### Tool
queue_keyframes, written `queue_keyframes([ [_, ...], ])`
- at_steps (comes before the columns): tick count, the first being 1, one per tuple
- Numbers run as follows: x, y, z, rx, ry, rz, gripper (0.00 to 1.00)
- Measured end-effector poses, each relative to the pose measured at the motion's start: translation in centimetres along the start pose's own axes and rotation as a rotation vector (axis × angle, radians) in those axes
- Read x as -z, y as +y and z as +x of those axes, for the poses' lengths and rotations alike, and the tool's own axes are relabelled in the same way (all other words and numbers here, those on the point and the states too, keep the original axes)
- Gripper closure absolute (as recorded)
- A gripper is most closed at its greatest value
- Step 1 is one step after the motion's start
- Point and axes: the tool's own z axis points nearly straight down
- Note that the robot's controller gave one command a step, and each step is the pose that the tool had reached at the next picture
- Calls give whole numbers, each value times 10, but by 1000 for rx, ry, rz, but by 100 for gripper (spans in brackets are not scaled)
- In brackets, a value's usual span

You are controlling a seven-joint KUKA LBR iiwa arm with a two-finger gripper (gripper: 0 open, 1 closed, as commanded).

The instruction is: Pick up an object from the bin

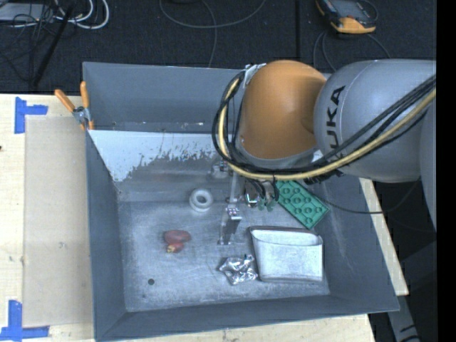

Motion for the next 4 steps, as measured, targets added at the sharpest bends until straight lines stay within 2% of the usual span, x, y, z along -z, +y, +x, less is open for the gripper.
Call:
queue_keyframes([
  [1,-128,23,42,100,-10,-1,0],
  [2,-127,-52,62,165,-20,-2,0],
  [3,-124,-50,60,164,-23,-2,100],
  [4,-24,-58,34,177,-18,0,100],
])
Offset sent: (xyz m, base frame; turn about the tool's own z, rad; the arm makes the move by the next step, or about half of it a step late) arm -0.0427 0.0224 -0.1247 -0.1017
